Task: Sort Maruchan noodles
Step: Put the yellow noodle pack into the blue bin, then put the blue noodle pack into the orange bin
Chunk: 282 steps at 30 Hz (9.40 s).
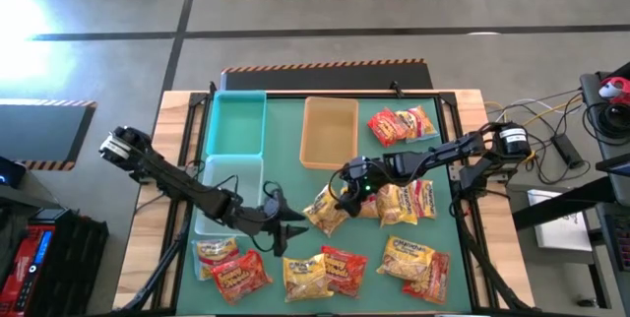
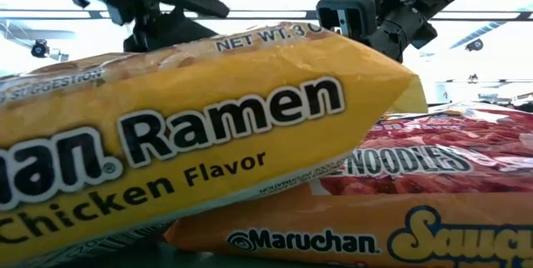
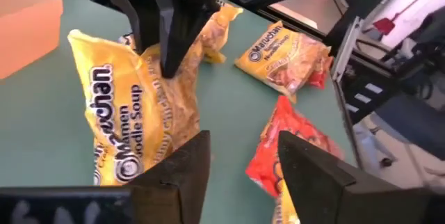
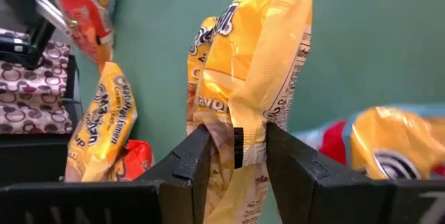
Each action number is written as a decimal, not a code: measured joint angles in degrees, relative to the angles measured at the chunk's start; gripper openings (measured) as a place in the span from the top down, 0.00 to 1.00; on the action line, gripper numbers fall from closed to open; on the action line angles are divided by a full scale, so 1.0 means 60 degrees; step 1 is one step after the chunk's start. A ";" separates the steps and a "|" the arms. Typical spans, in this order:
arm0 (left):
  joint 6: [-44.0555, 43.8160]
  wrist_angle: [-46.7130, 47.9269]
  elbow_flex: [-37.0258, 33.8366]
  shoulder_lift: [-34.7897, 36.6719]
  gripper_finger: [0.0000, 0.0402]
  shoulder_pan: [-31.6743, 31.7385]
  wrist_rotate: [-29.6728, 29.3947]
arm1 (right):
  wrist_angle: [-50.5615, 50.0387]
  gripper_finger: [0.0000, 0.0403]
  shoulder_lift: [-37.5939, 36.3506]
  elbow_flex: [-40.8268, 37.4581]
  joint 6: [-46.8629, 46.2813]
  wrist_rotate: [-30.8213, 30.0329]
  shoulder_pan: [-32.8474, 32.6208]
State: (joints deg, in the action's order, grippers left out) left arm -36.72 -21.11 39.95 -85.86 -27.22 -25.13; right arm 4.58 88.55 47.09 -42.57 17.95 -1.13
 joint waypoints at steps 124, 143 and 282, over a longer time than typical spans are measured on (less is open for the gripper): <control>0.1213 0.5752 0.0196 0.4178 1.00 0.4597 -0.0723 | -0.9503 0.66 -0.1219 0.4874 0.9182 -0.1259 0.0872; 0.6215 0.7942 0.0196 0.5868 1.00 0.9740 0.0774 | -0.9330 0.66 -0.1228 0.4794 0.9642 -0.1255 0.2317; -0.3740 0.0083 0.0199 0.0107 0.80 0.2761 0.2277 | -0.2572 0.66 -0.1377 -0.0260 0.4352 -0.0651 0.0379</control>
State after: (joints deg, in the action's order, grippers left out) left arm -59.16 -20.61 41.15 -85.23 -10.65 -11.46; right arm -10.85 80.29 45.53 -16.46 14.04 1.15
